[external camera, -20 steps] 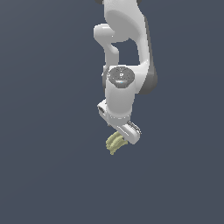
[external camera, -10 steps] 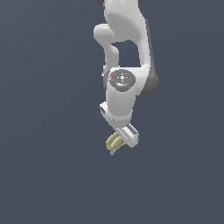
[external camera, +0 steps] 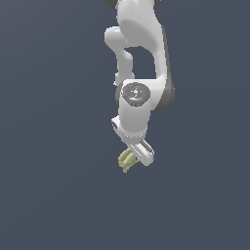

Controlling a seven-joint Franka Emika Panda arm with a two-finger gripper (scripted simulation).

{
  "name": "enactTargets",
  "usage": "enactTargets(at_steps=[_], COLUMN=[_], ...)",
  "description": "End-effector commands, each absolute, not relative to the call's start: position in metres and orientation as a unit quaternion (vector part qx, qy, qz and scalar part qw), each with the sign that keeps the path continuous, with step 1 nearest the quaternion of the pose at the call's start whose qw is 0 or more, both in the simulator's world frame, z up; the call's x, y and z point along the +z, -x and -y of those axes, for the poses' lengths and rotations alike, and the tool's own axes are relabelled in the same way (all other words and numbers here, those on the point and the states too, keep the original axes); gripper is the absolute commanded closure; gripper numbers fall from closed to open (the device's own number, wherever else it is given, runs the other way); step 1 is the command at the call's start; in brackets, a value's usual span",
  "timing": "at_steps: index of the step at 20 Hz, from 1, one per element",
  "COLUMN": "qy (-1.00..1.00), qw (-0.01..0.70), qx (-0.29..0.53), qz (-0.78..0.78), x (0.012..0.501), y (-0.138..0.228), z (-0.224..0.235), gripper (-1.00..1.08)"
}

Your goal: Pick up the object and move it to a goal position.

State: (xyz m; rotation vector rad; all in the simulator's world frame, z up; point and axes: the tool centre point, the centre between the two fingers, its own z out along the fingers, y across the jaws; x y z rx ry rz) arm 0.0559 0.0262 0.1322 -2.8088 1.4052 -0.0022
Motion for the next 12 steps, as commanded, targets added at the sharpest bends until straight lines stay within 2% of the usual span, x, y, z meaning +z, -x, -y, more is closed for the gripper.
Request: enactTargets(at_steps=[1,11,12], qy=[0.894,0.894,0.894], qw=[0.000,0.000,0.000], qx=[0.000,0.000,0.000], qz=[-0.448,-0.449,-0.449], x=[0.118,0.095,0.095], y=[-0.055,-0.056,-0.056], z=[-0.026,-0.026,-0.026], gripper=[-0.92,-0.92,1.08])
